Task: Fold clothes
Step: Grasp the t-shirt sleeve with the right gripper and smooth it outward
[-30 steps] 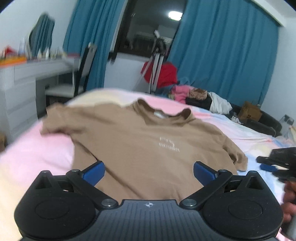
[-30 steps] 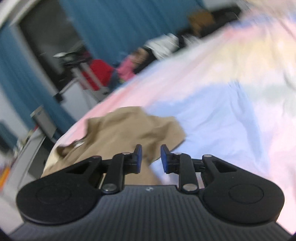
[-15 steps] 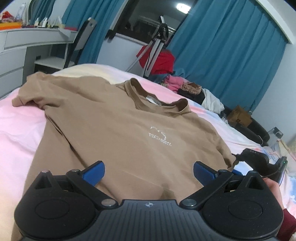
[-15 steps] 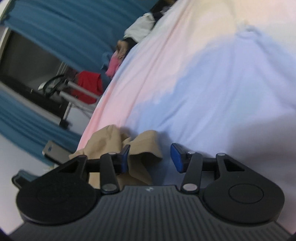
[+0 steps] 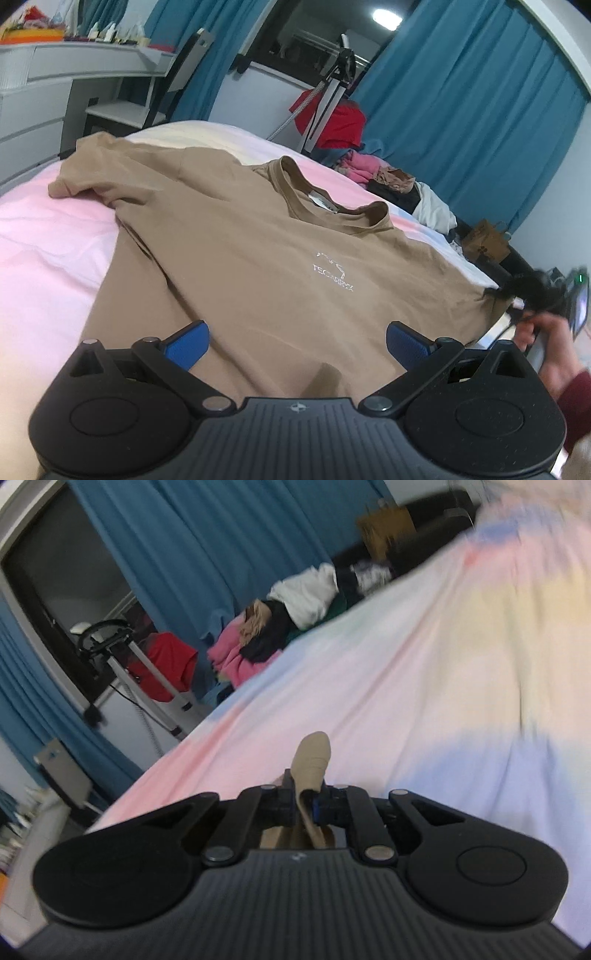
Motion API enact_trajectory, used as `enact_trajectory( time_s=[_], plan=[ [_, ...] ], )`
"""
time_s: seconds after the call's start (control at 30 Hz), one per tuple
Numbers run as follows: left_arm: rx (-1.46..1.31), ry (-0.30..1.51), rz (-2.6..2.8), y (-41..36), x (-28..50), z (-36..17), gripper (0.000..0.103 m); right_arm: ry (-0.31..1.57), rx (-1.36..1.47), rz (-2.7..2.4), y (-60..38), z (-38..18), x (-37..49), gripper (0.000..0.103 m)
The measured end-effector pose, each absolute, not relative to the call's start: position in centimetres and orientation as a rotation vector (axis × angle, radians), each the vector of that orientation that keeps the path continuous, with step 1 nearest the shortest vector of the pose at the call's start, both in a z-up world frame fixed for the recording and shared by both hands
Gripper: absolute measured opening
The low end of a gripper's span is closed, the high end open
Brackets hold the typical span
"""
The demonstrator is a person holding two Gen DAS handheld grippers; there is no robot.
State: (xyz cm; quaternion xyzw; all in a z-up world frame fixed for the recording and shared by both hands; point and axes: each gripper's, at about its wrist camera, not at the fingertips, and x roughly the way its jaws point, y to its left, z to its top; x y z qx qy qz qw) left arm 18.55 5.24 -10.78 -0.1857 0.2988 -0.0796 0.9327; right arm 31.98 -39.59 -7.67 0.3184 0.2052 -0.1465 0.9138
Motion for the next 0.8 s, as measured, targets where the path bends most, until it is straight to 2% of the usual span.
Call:
enact_trajectory(
  time_s=[0.2,0.37,0.43,0.5,0.57,0.8],
  plan=[
    [-0.313,0.63,-0.151,4.7,19.1,-11.4,0.103,0.435,0.533,-0.348,-41.4,-8.2,35.9,0.01],
    [-0.253,0.642,-0.155,3.9,19.8,-12.2,0.103,0.449,0.539,-0.322,-42.0,-10.2,36.5,0.012],
    [-0.233,0.65,-0.162,3.6,20.1,-12.4,0.103,0.444,0.551,-0.306,-42.0,-10.2,35.9,0.017],
    [-0.21,0.657,-0.169,3.3,20.1,-12.6,0.103,0.438,0.541,-0.301,-41.8,-9.7,34.9,0.039],
    [-0.187,0.665,-0.177,3.0,20.0,-12.6,0.102,0.432,0.507,-0.294,-40.9,-8.5,33.0,0.047],
    [-0.102,0.621,-0.24,1.7,17.5,-11.2,0.101,0.397,0.519,-0.146,-36.1,-3.4,21.9,0.047]
  ],
)
